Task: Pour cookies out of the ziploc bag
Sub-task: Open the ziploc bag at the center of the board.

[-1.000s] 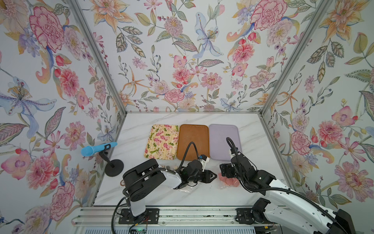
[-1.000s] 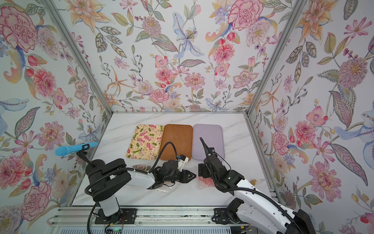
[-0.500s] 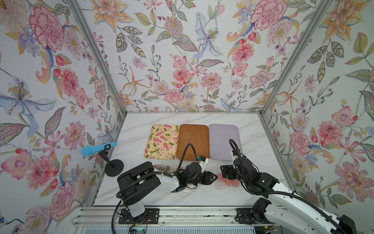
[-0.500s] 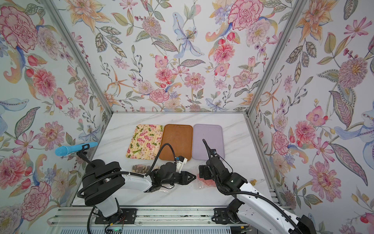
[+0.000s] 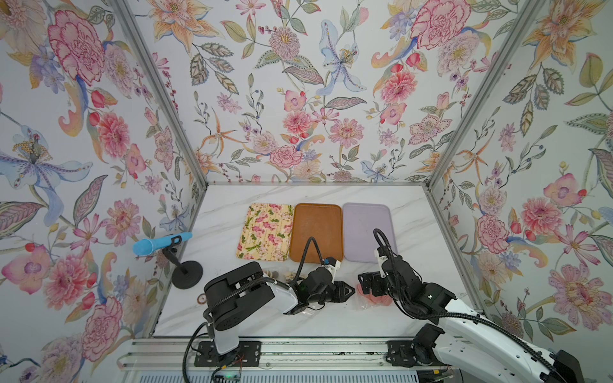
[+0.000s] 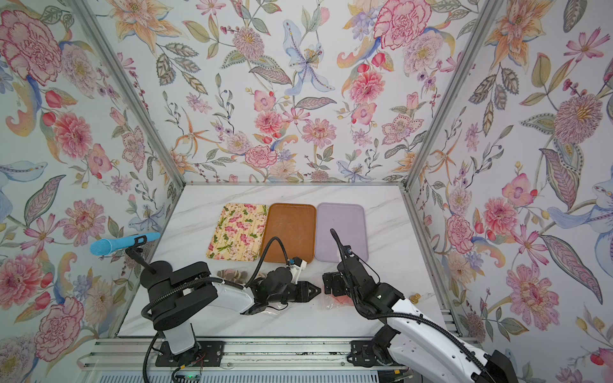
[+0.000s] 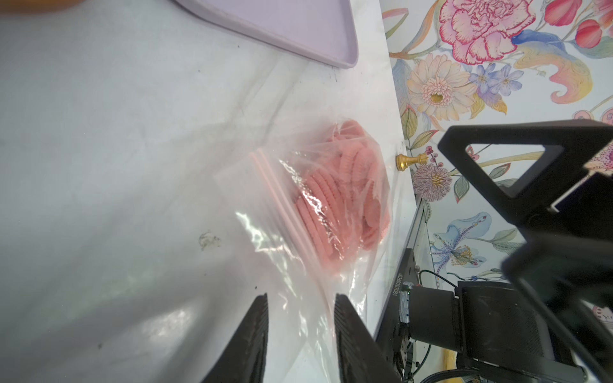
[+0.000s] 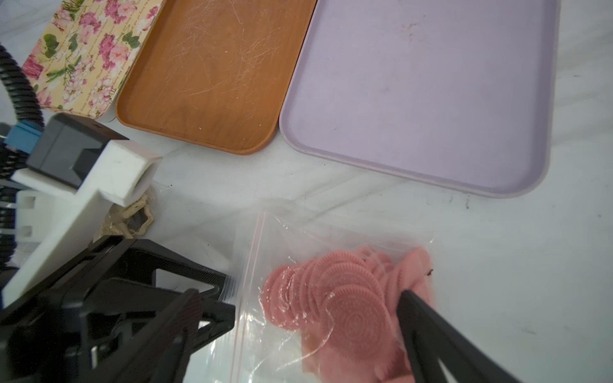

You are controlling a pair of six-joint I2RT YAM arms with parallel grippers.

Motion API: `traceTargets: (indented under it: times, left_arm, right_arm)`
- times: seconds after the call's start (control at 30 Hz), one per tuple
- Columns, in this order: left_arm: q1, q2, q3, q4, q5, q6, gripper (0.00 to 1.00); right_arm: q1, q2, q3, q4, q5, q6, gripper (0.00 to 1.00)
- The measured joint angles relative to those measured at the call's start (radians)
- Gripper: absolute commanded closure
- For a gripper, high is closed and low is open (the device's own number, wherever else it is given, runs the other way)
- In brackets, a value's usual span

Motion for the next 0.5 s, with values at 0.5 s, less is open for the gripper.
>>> traceTargets:
  times: [0.5]
  left_arm:
    - [0.014,-0.076,0.069,-0.165,0.013,0.084,1.0]
  right_arm:
    - [-0.009,-0.087,-0.017,0.008,-0.007,-0.049,0.0]
